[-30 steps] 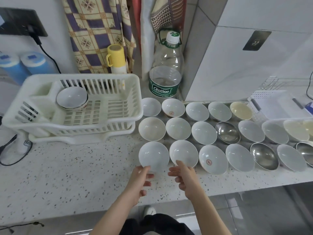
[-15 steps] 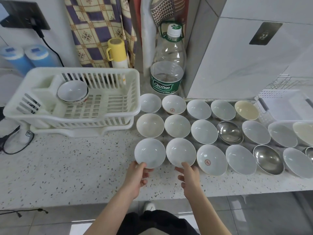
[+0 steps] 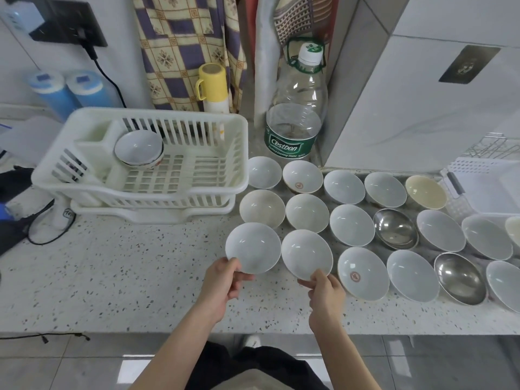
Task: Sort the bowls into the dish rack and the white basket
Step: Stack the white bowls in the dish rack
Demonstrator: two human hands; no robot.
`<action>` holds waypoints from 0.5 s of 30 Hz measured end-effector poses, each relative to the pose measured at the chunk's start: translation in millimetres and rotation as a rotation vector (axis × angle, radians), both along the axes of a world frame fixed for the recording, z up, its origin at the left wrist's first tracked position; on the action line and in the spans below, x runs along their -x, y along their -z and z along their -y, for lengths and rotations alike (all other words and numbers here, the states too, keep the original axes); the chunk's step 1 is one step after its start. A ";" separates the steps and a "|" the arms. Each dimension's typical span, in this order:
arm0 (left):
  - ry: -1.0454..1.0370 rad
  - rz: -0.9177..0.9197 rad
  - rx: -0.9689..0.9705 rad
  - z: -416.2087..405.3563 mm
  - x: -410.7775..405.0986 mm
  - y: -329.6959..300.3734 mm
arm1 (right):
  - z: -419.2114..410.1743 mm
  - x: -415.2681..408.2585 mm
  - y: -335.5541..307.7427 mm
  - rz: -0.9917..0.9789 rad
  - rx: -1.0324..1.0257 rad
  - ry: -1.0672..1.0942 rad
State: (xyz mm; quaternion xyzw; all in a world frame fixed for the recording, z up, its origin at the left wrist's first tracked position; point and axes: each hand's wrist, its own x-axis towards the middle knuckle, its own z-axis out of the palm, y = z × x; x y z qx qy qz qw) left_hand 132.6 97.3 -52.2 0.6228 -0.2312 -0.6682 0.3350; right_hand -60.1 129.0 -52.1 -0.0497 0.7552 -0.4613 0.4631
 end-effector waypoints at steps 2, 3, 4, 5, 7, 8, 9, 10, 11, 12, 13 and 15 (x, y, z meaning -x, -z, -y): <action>0.011 0.002 0.026 2.8 -9.8 -9.7 | -1.5 -7.8 -4.0 -0.030 0.023 0.051; 0.013 0.004 0.040 4.6 -15.8 -14.9 | -2.2 -12.7 -6.0 -0.037 0.036 0.077; 0.012 0.008 0.053 6.8 -22.3 -19.9 | -2.1 -18.1 -8.1 -0.041 0.051 0.103; 0.010 0.009 0.067 9.3 -29.8 -25.4 | -1.0 -23.9 -11.2 -0.041 0.069 0.126; 0.005 0.000 0.101 15.5 -48.2 -37.0 | 5.5 -36.7 -19.2 -0.035 0.118 0.161; 0.002 -0.006 0.120 19.2 -59.0 -43.2 | 10.9 -44.0 -24.4 -0.033 0.150 0.175; -0.003 -0.014 0.140 23.1 -70.6 -49.5 | 17.3 -51.6 -30.6 -0.034 0.191 0.191; -0.011 -0.021 0.161 28.0 -82.7 -55.8 | 24.8 -59.9 -38.3 -0.033 0.241 0.206; -0.023 -0.027 0.183 33.1 -95.2 -61.7 | 33.0 -69.0 -47.5 -0.031 0.294 0.216; -0.039 -0.030 0.205 38.3 -108.6 -67.0 | 41.8 -78.5 -57.4 -0.031 0.342 0.217; -0.060 -0.032 0.226 43.5 -122.0 -71.5 | 50.6 -88.0 -67.3 -0.031 0.384 0.211; -0.116 -0.060 0.247 54.0 -151.1 -78.8 | 69.1 -107.4 -84.2 -0.031 0.452 0.187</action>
